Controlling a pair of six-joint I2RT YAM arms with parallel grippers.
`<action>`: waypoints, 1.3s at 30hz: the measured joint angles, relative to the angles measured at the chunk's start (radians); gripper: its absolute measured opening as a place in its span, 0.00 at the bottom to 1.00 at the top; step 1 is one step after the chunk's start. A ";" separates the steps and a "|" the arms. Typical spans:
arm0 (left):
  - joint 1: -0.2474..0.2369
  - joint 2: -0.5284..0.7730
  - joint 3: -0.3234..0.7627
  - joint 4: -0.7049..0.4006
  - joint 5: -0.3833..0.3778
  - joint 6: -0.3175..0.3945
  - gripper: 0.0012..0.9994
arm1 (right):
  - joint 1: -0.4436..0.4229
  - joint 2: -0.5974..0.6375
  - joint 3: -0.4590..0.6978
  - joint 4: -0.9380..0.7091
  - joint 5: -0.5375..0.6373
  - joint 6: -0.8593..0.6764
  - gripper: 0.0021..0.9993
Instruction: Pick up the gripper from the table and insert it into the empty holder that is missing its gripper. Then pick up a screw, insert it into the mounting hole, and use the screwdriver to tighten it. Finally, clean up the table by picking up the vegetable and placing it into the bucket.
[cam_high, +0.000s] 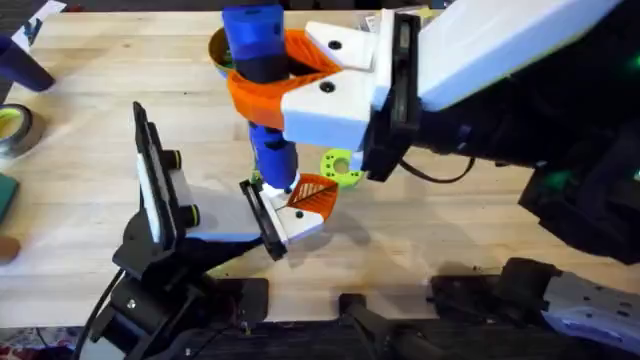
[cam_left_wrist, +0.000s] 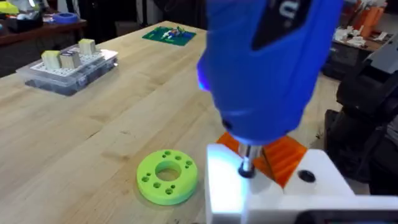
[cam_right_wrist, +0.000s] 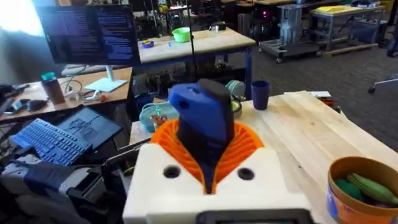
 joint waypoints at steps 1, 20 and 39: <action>0.000 0.000 0.000 0.000 0.000 0.000 0.01 | 0.000 0.000 0.000 0.000 0.000 0.000 0.03; 0.000 0.000 0.000 0.000 0.000 0.000 0.01 | -0.026 -0.037 0.000 -0.024 -0.023 0.000 0.03; 0.000 0.000 0.000 0.000 0.000 0.000 0.01 | -0.028 -0.015 0.000 -0.016 -0.030 0.001 0.03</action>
